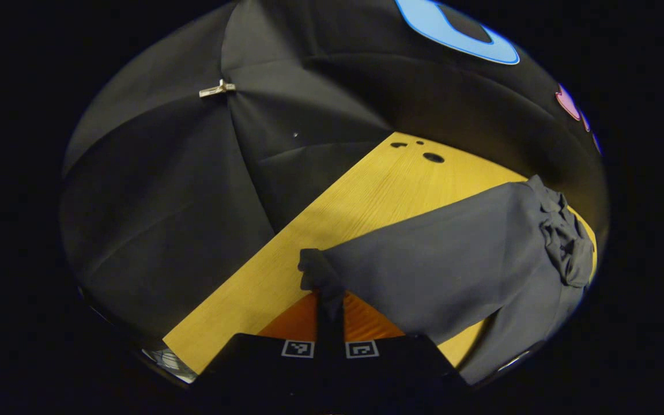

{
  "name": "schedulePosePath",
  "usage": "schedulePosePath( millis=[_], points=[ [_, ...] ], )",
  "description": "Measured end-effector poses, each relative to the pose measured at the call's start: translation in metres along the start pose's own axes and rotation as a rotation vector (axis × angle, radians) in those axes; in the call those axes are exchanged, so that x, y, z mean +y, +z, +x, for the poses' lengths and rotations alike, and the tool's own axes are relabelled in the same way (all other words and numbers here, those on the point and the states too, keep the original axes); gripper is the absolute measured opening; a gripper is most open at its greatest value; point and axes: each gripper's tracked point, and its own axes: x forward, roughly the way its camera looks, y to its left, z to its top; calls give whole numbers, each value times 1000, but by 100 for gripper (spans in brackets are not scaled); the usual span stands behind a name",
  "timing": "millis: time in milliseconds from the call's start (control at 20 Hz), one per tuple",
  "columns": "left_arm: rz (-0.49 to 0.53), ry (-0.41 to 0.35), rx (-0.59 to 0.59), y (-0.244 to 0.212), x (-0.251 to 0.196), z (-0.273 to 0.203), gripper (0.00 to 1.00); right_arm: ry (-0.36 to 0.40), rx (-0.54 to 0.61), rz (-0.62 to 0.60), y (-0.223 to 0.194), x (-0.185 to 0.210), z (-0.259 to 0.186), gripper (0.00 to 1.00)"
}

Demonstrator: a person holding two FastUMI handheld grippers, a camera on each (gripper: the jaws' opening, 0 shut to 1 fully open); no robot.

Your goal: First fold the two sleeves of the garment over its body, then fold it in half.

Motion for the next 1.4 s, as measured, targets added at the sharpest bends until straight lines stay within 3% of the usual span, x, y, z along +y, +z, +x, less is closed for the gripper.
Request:
schedulePosePath(
  millis=[150,300,450,800,1100,1400],
  points=[
    [-25,-25,-73,35,-33,-23,2,-8,15,20,-6,-23,10,98],
    [-50,-79,-121,75,-77,-46,5,-14,6,48,-6,-44,22,98],
    [-25,-106,-163,115,-118,-64,6,-19,2,58,-11,-63,31,98],
    [-14,-330,-225,170,-271,-110,2,19,12,26,-33,-83,52,98],
    [63,-524,-209,161,-405,-145,5,35,17,41,-41,-103,64,98],
    [212,-705,-116,100,-533,-168,5,1,33,51,-54,-142,74,98]
  ],
)
